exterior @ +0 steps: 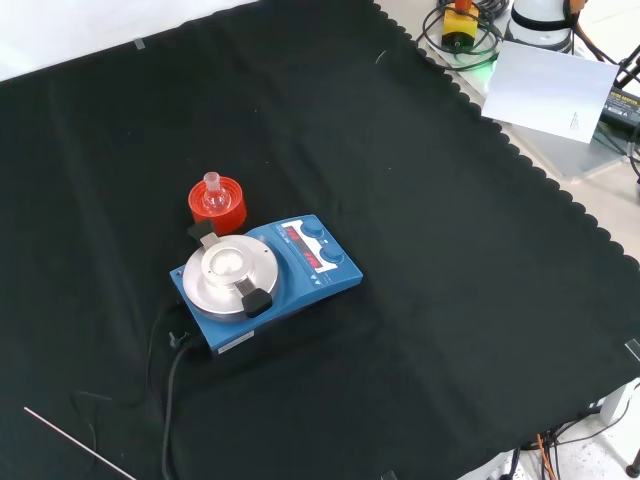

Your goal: Pick up the round-bottom flask.

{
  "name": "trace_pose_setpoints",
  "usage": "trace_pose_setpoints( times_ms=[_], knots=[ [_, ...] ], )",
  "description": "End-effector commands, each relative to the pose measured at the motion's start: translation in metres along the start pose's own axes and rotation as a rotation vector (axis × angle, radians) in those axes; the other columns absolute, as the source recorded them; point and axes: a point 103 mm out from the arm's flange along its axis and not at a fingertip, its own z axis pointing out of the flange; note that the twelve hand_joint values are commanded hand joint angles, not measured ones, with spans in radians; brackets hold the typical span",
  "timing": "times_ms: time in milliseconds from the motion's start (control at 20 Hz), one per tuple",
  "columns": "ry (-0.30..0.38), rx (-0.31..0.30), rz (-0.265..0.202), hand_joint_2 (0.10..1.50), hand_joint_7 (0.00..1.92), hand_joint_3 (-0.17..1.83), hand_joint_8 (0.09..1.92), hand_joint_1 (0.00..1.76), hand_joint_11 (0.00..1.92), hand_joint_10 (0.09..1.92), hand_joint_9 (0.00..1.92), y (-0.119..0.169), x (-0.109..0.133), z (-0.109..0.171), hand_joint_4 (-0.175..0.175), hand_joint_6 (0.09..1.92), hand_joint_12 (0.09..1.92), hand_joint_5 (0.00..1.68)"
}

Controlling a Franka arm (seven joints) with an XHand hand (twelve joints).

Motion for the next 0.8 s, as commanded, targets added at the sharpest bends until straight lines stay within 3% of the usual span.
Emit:
trace_pose_setpoints(
  times_ms=[50, 300, 550, 800],
  knots=[
    [-0.055, -0.021, 0.005, 1.11, 0.07, 0.38, 0.45, 0.31, 0.01, 0.63, 0.15, -0.040, 0.038, -0.011, -0.030, 0.09, 0.91, 0.28],
    [-0.058, -0.016, 0.023, 1.16, 0.00, 0.34, 0.39, 0.22, 0.00, 0.64, 0.06, -0.040, 0.037, -0.009, -0.020, 0.09, 0.78, 0.22],
    [-0.053, 0.004, 0.044, 1.15, 0.01, 0.30, 0.41, 0.29, 0.00, 0.66, 0.08, -0.029, 0.029, 0.005, -0.023, 0.09, 0.83, 0.22],
    [-0.032, 0.023, 0.069, 1.14, 0.00, 0.28, 0.43, 0.34, 0.00, 0.66, 0.09, -0.005, 0.005, 0.023, -0.027, 0.09, 0.87, 0.22]
  ],
)
